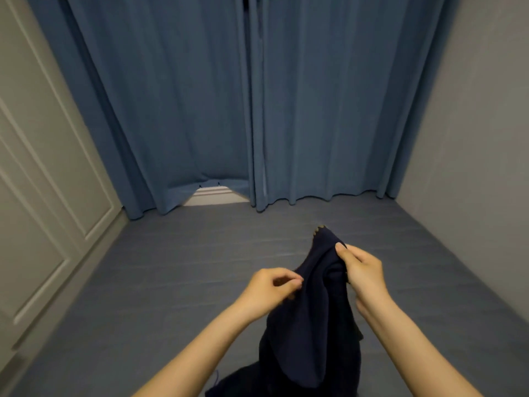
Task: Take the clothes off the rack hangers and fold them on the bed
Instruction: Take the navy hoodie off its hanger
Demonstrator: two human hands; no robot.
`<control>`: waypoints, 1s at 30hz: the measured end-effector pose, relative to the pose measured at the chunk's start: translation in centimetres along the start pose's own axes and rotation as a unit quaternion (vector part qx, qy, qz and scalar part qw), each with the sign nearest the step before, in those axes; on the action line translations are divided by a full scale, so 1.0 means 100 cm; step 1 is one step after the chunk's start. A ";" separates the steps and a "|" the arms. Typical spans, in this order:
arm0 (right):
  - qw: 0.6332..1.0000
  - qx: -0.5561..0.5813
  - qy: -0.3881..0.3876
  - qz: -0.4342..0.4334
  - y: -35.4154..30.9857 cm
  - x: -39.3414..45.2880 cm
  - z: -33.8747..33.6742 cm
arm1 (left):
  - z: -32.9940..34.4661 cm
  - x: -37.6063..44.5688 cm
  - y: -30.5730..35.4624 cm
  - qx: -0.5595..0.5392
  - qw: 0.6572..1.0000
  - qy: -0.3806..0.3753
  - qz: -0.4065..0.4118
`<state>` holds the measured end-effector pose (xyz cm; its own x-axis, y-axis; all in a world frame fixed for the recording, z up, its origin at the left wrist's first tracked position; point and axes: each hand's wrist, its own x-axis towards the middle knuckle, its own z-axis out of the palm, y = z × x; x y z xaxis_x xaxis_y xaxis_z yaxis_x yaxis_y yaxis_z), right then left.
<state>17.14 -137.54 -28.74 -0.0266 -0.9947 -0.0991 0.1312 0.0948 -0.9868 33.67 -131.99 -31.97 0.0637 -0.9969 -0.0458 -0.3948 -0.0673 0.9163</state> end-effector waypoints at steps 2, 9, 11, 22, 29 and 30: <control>0.999 0.023 -0.024 -0.006 -0.015 -0.007 -0.001 | 0.013 0.000 0.013 -0.001 1.000 0.005 0.011; 0.986 0.070 -0.144 -0.047 -0.054 -0.021 0.000 | 0.040 -0.002 0.057 -0.054 0.988 0.104 0.098; 0.976 0.024 -0.206 -0.066 -0.066 -0.021 -0.005 | 0.040 -0.001 0.067 -0.074 0.977 0.172 0.101; 0.945 -0.222 -0.204 -0.128 -0.038 0.019 -0.086 | -0.004 -0.011 0.138 -0.341 0.898 0.267 0.070; 0.981 -0.144 -0.117 -0.051 -0.016 0.005 -0.075 | -0.018 -0.032 0.178 -0.396 0.874 0.249 0.132; 0.982 -0.103 -0.155 -0.018 -0.014 0.003 -0.072 | -0.020 -0.035 0.179 -0.399 0.874 0.244 0.135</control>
<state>9.78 -137.73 -28.33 0.2796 -0.9588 -0.0509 -0.0689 0.0328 -0.9971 28.27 -129.63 -14.61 0.5272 -0.8231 0.2111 0.2960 0.4107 0.8624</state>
